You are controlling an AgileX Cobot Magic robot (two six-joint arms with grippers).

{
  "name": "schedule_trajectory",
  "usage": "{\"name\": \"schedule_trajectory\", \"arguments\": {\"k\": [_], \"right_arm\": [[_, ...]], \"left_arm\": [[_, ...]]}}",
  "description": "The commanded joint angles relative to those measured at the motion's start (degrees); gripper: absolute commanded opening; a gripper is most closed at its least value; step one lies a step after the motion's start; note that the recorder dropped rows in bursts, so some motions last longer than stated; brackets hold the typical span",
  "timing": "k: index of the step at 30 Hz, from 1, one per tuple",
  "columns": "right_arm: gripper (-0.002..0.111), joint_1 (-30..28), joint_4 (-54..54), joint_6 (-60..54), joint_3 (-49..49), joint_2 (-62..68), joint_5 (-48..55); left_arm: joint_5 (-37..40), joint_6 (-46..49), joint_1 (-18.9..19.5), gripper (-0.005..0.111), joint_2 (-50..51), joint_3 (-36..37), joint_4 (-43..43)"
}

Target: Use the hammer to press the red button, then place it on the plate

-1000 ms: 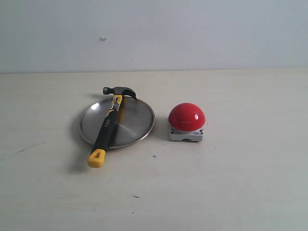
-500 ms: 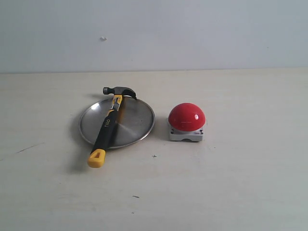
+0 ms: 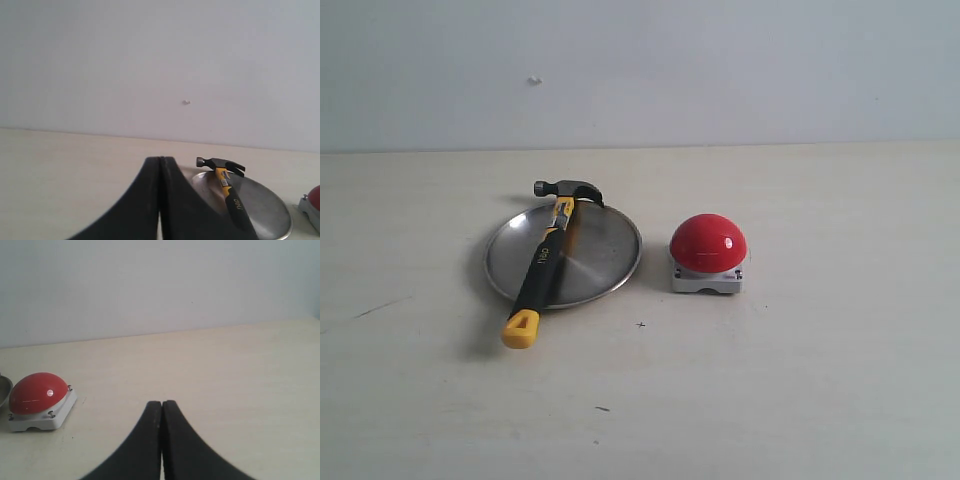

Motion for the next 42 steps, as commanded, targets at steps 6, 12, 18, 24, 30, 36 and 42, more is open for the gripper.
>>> {"name": "schedule_trajectory", "arguments": {"k": [6,12,18,24,30,36,42], "right_arm": [[0.0,-0.3,0.3,-0.4,0.3,-0.4,-0.2],[0.0,-0.3,0.3,-0.4,0.3,-0.4,-0.2],[0.0,-0.3,0.3,-0.4,0.3,-0.4,-0.2],[0.0,-0.3,0.3,-0.4,0.3,-0.4,-0.2],[0.0,-0.3,0.4,-0.4,0.3,-0.4,-0.2],[0.0,-0.3,0.4,-0.4,0.3,-0.4,-0.2],[0.0,-0.3,0.4,-0.4,0.3,-0.4,-0.2]], "left_arm": [[-3.3,-2.2,-0.2,0.001,-0.1,3.7,2.2],[-3.3,-2.0,-0.2,0.001,-0.1,3.7,2.2],[-3.3,-2.0,-0.2,0.001,-0.6,3.7,2.2],[-3.3,-2.0,1.4,0.001,-1.3,3.7,2.2],[-3.3,-2.0,2.7,0.001,-1.3,3.7,2.2],[-3.3,-2.0,2.7,0.001,-1.3,3.7,2.2],[-3.3,-1.9,2.6,0.001,-1.3,3.7,2.2]]}}
